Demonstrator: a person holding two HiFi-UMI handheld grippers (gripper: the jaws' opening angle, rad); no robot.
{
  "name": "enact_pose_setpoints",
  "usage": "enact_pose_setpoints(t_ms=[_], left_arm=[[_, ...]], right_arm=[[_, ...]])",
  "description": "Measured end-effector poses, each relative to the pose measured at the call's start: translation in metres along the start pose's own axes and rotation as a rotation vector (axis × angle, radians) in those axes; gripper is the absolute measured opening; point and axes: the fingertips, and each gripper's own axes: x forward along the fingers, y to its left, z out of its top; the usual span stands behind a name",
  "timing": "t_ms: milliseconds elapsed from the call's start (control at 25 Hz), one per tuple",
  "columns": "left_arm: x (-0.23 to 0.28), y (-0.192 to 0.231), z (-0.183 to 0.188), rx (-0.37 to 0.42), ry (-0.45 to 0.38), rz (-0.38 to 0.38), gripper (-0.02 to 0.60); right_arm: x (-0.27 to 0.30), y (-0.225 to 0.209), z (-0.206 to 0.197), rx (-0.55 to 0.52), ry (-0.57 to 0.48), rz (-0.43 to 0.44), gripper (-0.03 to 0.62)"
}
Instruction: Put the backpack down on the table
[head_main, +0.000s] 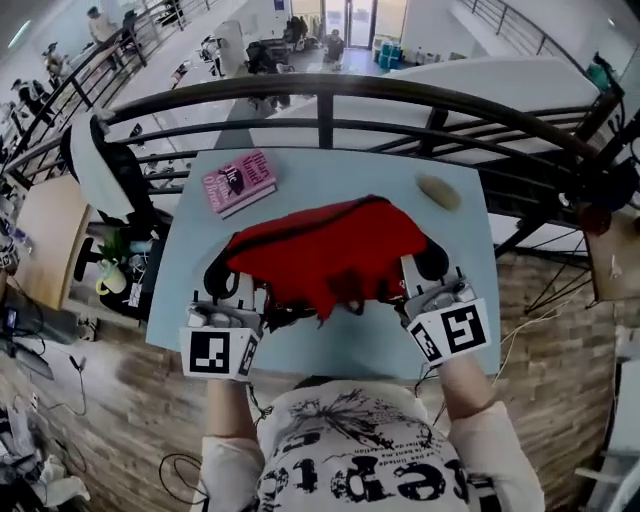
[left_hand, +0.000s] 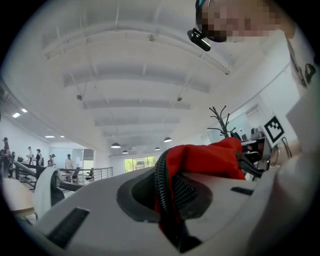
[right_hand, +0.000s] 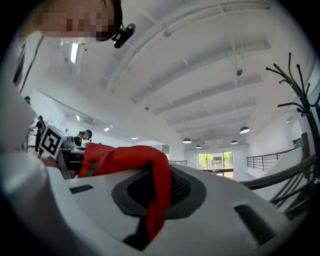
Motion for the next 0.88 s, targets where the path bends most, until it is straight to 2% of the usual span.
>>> enact_pose_setpoints(t_ms=[160,360,520,680,880], left_arm=[[0.096,0.029,-0.019,0.015,0.001,-0.104,0.028],[0.206,0.064,-0.047,-0.001,0.001,-0.168,0.028],[0.293,0.067,-0.055,0.002,-0.014,-0.209,0.028],[0.341,0.069,-0.063,0.004,-0.021,-0.237,0.028],[0.371,0.085,-0.069,-0.007,-0.021,-0.254,0.028]], right_arm=[[0.069,-0.047,-0.016,-0.023,0.014,-0.092,0.012],[0.154,-0.103,-0.037,-0.063,0.043,-0.173,0.012],[0.205,-0.164,-0.041,-0.082,0.064,-0.222,0.014],[0.236,-0.199,-0.044,-0.102,0.072,-0.251,0.015],[0.263,-0.211,-0.047,-0.12,0.061,-0.27,0.017]])
